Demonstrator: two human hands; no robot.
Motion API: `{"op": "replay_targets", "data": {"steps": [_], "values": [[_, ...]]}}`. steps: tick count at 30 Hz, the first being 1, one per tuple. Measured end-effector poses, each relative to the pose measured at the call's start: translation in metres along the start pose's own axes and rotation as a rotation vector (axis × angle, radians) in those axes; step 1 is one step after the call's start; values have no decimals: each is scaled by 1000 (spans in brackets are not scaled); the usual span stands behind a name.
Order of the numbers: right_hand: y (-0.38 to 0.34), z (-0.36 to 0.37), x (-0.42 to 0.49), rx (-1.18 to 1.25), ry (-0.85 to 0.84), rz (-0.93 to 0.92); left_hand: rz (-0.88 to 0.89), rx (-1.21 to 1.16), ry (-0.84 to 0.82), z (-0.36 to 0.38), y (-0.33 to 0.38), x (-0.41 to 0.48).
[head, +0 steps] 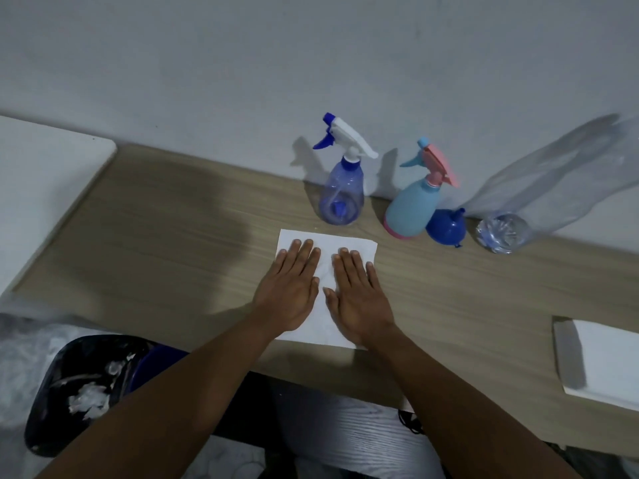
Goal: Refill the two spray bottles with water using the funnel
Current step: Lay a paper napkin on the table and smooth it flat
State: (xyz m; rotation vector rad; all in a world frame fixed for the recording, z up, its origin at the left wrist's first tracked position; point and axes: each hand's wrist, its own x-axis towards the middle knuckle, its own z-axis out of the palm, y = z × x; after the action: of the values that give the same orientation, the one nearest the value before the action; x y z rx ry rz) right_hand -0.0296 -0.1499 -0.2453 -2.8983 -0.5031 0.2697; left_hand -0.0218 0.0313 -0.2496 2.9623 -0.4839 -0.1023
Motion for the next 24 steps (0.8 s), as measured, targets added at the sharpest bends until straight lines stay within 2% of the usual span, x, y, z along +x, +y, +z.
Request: {"op": "replay_targets", "data": {"steps": [7,15,19,24], "values": [[88,-16,-51,-8,-13,-16,9,10,-16,13,100,13],[194,-27,-122,-4,17,65,73,1,-54,29,224,37],[222,-28,-160,24,27,126,118,1,-91,33,269,42],[226,-21,-197,36,37,203,196,16,-82,37,290,25]]}}
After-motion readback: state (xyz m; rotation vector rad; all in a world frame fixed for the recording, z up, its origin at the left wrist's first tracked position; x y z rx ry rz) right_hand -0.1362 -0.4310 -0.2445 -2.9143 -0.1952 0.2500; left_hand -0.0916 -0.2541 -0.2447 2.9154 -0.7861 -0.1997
